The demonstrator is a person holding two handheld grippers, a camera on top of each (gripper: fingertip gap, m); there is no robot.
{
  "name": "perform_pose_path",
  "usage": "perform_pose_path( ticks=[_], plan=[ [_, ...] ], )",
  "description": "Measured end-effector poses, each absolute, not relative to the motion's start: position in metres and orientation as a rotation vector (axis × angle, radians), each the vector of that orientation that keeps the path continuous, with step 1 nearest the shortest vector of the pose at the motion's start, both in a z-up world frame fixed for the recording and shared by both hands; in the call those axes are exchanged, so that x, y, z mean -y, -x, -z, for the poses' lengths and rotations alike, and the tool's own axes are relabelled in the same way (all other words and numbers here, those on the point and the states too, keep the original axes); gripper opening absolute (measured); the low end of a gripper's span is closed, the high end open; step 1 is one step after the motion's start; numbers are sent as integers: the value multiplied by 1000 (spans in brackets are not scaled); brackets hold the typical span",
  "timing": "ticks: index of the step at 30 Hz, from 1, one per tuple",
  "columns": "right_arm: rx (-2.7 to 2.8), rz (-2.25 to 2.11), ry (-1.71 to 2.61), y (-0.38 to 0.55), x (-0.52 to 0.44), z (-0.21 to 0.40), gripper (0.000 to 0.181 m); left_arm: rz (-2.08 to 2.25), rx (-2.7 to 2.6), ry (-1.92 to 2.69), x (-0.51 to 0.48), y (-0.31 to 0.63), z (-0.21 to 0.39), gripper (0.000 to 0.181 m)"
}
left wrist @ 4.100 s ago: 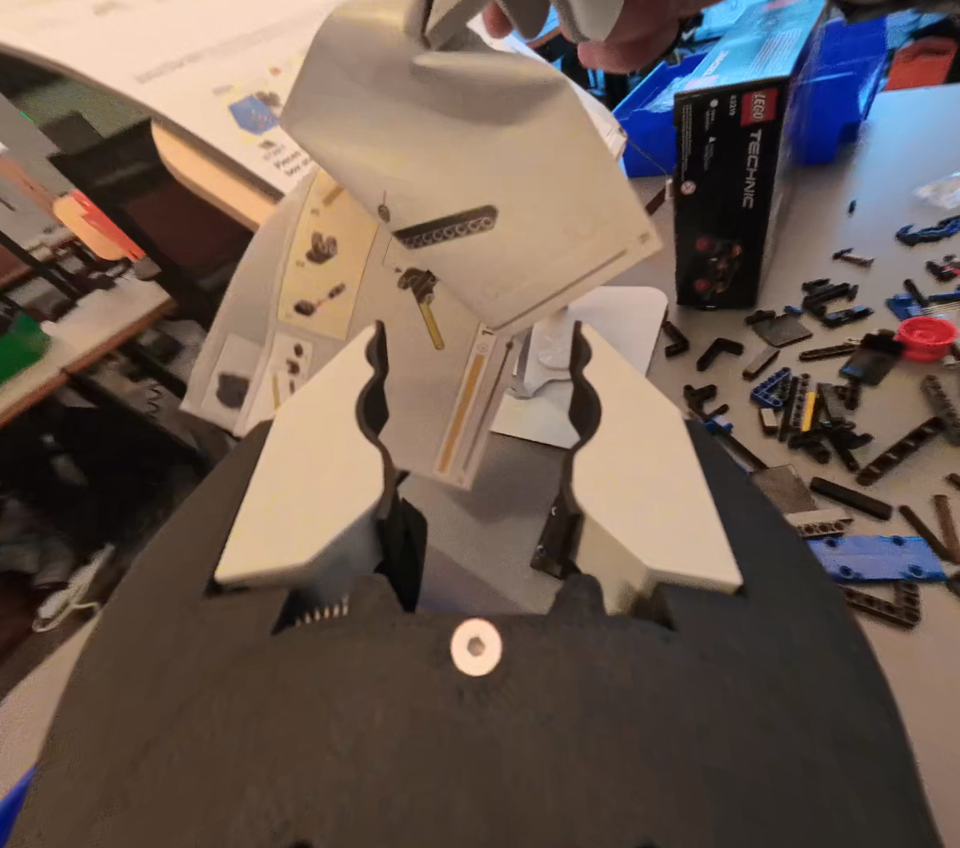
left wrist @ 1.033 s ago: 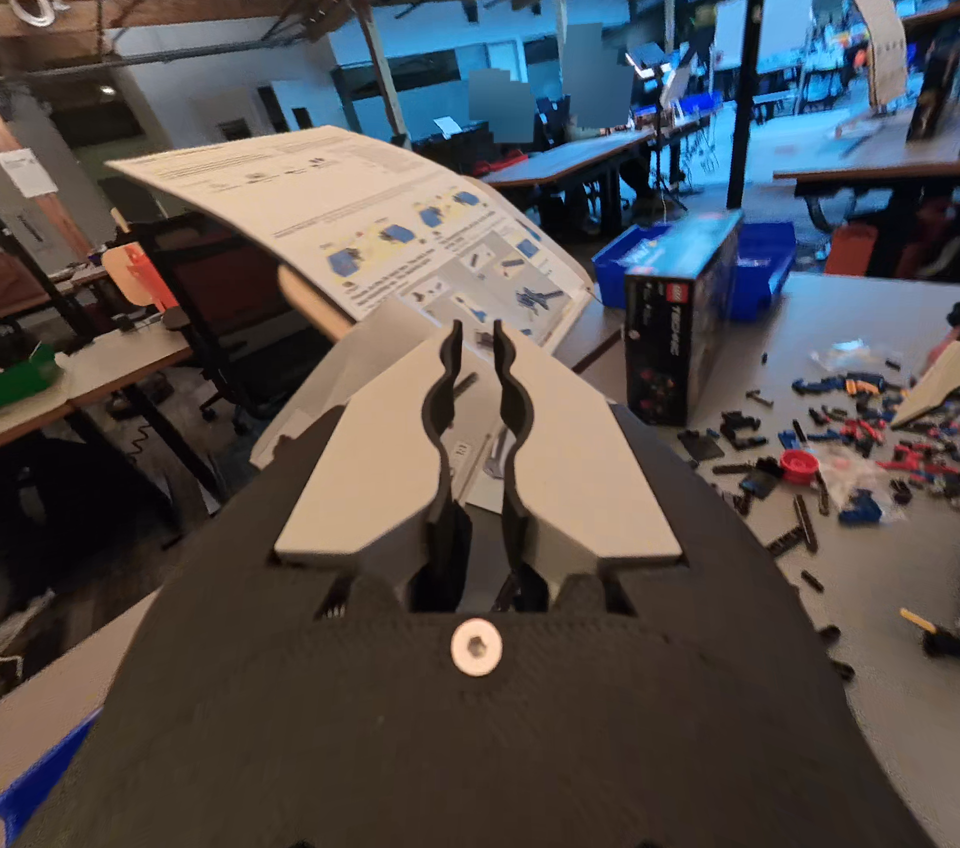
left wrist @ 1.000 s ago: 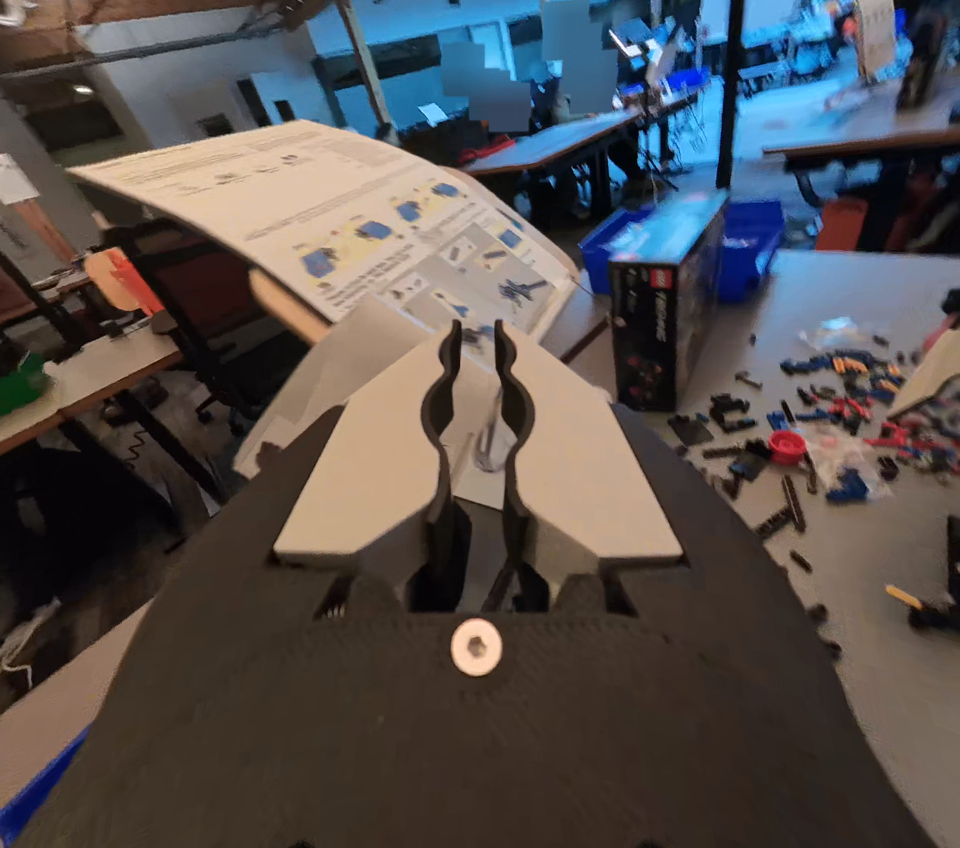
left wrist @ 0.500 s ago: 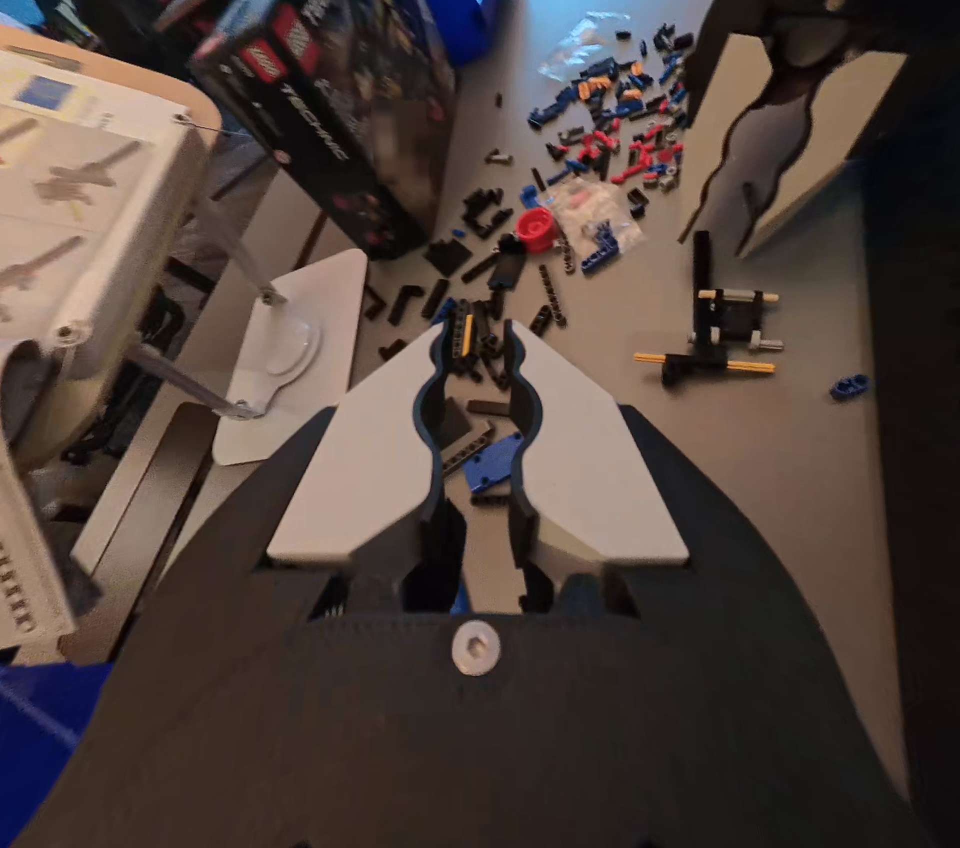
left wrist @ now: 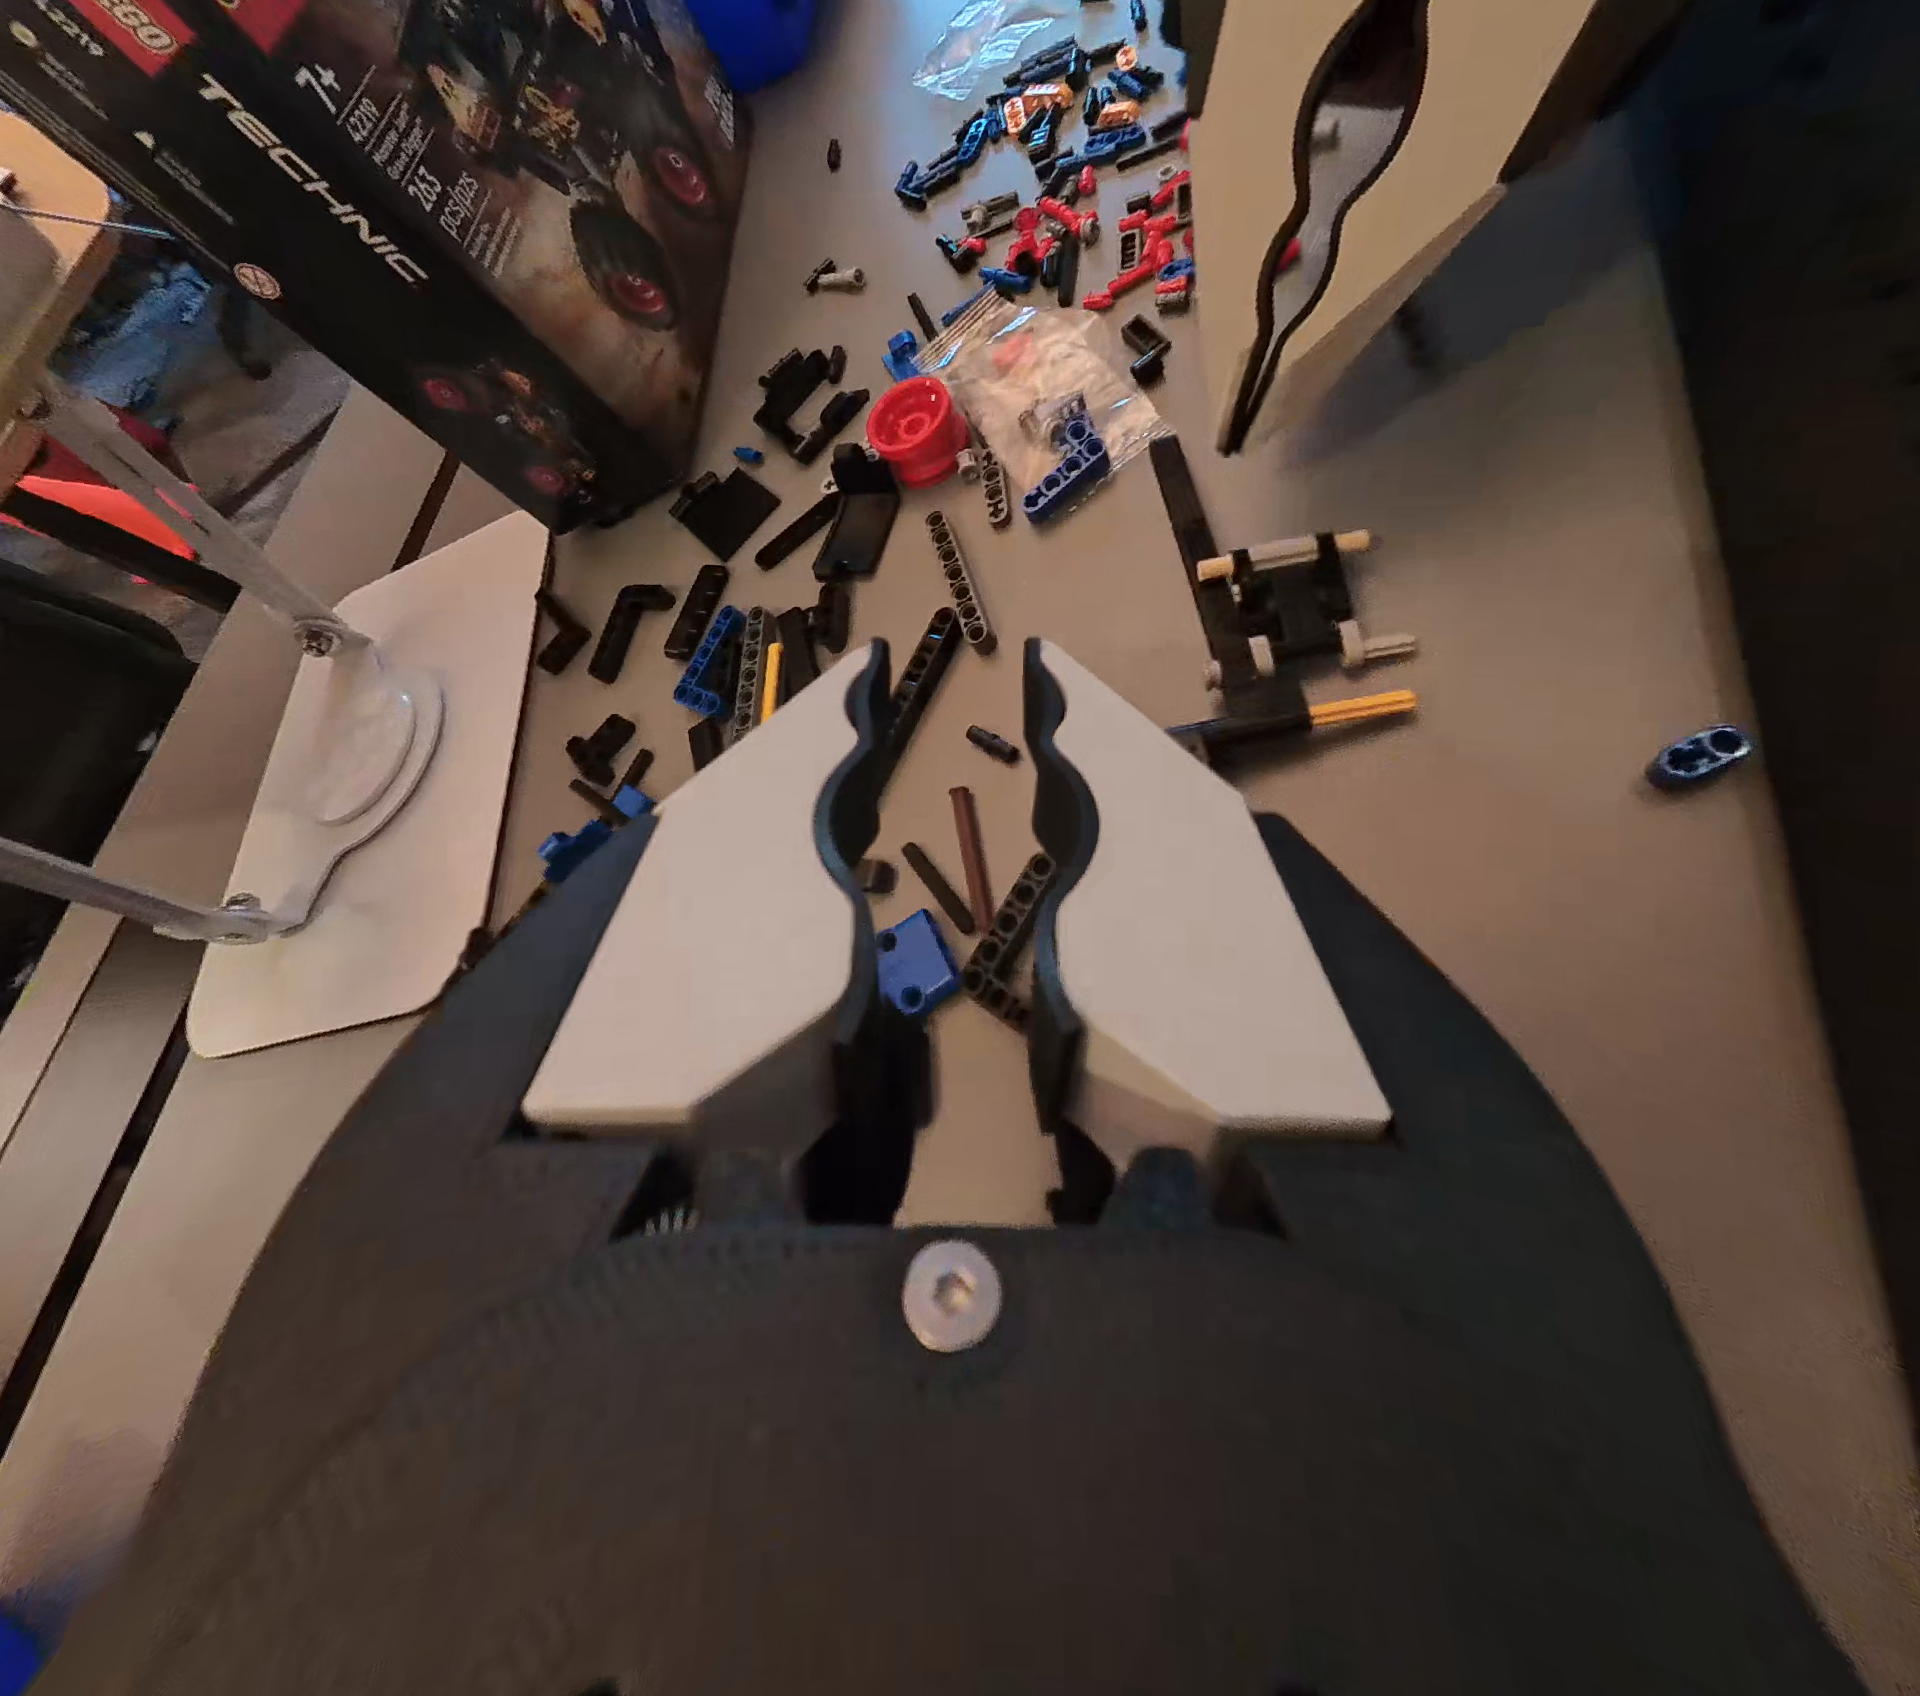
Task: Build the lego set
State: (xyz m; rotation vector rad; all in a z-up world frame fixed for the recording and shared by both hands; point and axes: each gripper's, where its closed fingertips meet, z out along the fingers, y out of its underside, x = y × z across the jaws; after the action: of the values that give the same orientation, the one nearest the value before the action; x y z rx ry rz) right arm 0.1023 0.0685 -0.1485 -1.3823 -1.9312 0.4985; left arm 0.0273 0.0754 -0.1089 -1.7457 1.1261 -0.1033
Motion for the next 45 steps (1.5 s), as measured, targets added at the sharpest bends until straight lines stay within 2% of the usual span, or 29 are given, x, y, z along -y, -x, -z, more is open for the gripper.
perform_pose_path(
  ticks=[5,8,10,14,16,21,33,45],
  plan=[
    [1949,-476,1360,-96,-70,149,0,98,-1122,1772,-79,-23,120,23],
    [2014,-448,1415,-101,-73,162,31,117,-1117,1781,-79,-23,124,23],
    [2046,-431,1422,-104,-75,168,37,108,-1124,1777,-79,-24,124,24],
    [2066,-447,1441,-103,-75,175,27,101,-1137,1755,-78,-28,121,24],
    [2055,-453,1444,-102,-77,173,7,93,-1141,1754,-79,-28,121,24],
    [2046,-466,1431,-101,-77,170,0,97,-1137,1751,-79,-29,121,24],
    [1999,-501,1420,-100,-73,159,0,100,-1142,1732,-80,-34,121,24],
    [1944,-574,1424,-100,-67,148,0,124,-1084,1652,-81,-36,101,33]
  ],
)
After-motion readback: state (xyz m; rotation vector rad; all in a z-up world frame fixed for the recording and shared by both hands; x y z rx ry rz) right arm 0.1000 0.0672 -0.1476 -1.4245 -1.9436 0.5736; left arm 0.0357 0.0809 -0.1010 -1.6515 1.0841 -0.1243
